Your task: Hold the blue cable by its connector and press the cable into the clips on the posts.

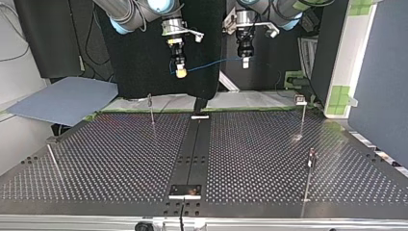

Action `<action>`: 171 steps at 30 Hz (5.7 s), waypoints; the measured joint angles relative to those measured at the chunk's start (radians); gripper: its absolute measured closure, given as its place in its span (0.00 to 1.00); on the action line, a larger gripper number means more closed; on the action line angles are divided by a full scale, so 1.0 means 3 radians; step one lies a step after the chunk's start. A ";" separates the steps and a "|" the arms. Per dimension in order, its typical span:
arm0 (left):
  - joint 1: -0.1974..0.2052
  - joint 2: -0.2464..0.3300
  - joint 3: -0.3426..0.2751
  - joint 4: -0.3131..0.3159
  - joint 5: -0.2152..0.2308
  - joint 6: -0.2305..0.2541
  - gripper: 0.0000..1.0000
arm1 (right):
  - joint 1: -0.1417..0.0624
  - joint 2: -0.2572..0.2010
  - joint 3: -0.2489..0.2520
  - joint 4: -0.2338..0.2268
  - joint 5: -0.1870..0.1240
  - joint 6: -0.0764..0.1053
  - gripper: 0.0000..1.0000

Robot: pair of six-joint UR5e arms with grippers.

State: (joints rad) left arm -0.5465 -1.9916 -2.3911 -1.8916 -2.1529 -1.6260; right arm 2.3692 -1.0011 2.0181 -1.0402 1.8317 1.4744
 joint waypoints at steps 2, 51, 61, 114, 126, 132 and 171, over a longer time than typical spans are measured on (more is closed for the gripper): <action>0.0000 0.0000 0.0000 0.0000 0.0000 0.0000 1.00 | 0.0000 0.0000 0.0000 0.0000 0.0000 0.0000 1.00; 0.0000 0.0000 0.0000 0.0000 0.0000 0.0000 1.00 | 0.0000 0.0000 0.0000 0.0000 0.0000 0.0000 1.00; 0.0000 0.0000 0.0000 0.0000 0.0000 0.0000 1.00 | 0.0000 0.0000 0.0000 0.0000 0.0000 0.0000 1.00; 0.0000 0.0000 0.0000 0.0000 0.0000 -0.0005 1.00 | 0.0000 0.0000 0.0000 0.0010 0.0000 -0.0005 1.00; 0.0000 0.0000 0.0000 0.0000 0.0000 -0.0005 1.00 | 0.0000 0.0000 0.0000 0.0010 0.0000 -0.0005 1.00; -0.0062 0.0000 -0.0042 -0.0063 -0.0063 0.0058 1.00 | 0.0030 0.0028 -0.0029 0.0038 0.0030 0.0007 1.00; -0.0259 0.0342 -0.0063 -0.0293 -0.0580 0.0119 1.00 | 0.0030 0.0381 -0.0205 0.0435 -0.0031 0.0376 1.00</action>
State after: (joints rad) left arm -0.6241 -1.8891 -2.4099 -1.9794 -2.3268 -1.5903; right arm 2.3783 -0.8869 1.9566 -0.9097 1.8225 1.5872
